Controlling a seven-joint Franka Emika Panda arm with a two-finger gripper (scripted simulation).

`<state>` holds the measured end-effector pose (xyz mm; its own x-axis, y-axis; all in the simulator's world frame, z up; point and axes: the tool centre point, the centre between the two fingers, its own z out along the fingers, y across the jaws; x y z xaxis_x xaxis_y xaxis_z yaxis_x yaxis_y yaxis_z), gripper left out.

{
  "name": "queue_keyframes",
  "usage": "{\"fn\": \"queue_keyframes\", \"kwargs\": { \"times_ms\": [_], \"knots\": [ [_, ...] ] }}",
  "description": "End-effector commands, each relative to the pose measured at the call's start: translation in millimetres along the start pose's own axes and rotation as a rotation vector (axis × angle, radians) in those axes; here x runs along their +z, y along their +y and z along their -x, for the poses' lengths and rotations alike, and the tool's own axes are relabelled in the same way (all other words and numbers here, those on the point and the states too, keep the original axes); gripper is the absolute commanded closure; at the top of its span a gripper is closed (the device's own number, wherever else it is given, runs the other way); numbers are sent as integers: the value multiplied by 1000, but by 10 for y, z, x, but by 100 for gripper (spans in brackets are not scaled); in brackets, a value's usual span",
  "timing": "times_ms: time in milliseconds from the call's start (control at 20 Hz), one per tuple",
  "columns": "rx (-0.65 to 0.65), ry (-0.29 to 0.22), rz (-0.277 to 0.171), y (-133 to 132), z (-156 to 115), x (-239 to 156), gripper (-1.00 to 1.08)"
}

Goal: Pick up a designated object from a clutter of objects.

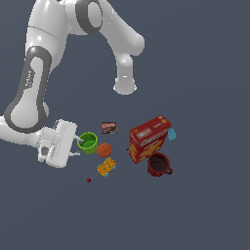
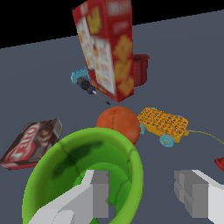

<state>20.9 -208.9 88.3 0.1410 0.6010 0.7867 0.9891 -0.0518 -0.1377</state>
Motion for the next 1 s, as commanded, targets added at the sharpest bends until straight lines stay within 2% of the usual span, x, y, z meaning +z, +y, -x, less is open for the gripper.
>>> {"fn": "queue_keyframes", "kwargs": {
  "times_ms": [0,500,550,950],
  "knots": [
    [-1,1,0,1,-2,39,-20],
    [-4,2,0,-7,-6,288,-20],
    [-4,2,0,-7,-6,288,108],
    [-4,2,0,-7,-6,288,108]
  ]
}}
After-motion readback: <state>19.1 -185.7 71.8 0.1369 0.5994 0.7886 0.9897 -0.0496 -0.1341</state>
